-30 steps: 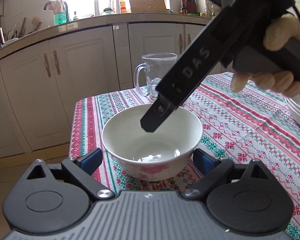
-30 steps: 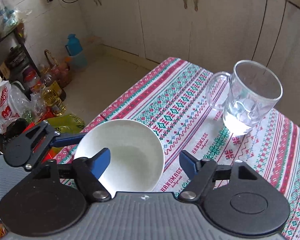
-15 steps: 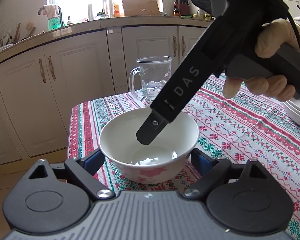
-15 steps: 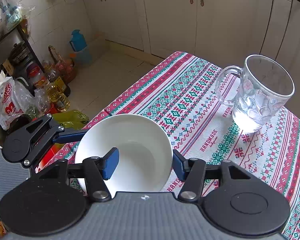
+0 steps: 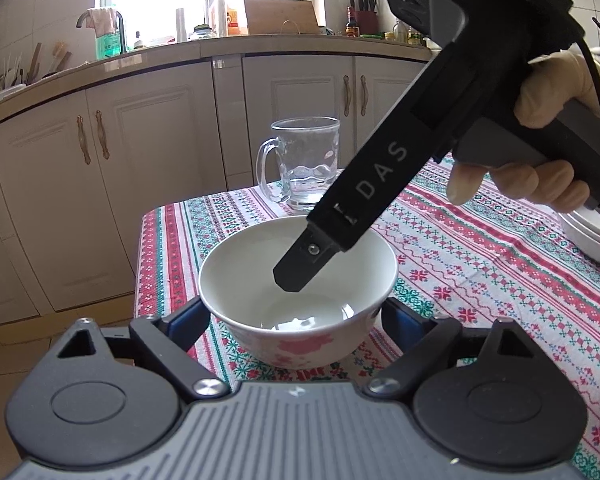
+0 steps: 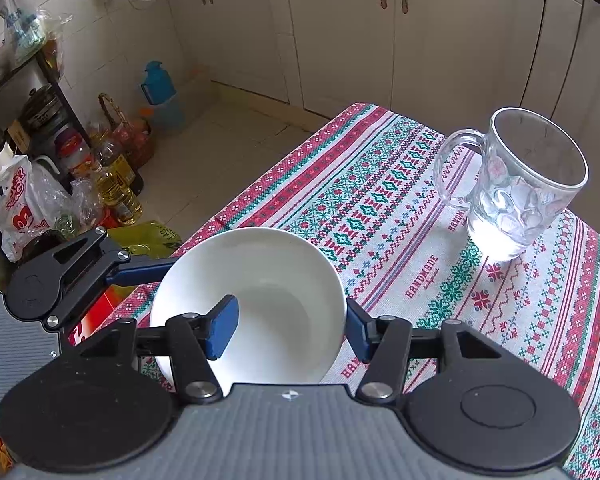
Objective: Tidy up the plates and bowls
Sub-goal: 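Lift the white bowl by its rim with the right tool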
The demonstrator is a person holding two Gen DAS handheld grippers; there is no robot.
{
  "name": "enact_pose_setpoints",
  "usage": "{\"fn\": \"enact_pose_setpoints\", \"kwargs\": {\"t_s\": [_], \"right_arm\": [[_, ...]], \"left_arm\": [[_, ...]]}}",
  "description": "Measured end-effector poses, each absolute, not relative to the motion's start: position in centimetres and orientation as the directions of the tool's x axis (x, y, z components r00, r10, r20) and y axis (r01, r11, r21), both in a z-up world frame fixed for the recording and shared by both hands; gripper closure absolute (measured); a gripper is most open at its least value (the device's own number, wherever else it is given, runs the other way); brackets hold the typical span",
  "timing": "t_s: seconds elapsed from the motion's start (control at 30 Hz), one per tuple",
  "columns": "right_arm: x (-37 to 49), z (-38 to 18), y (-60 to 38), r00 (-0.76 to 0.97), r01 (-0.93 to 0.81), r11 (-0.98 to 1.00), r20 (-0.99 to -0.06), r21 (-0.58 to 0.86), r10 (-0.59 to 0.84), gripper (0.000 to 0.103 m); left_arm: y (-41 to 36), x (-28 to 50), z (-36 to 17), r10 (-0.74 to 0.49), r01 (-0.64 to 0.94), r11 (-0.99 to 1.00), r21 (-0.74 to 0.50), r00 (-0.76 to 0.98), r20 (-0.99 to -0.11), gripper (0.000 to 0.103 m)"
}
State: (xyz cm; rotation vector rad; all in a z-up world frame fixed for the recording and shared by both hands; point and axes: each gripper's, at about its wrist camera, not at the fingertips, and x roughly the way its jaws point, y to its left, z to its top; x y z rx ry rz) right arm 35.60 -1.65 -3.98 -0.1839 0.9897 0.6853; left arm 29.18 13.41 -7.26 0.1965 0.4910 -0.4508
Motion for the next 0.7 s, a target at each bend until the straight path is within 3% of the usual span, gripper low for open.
{"fn": "enact_pose_setpoints", "kwargs": {"t_s": [0.7], "right_arm": [[26.3,1.7,-4.8,0.397,-0.62,0.765,-0.771,0.174,0.498,0.041]], "left_arm": [[11.5,20.9,-1.3,-0.408,0.522,0.845,0.121,0.774,-0.485,0.011]]}}
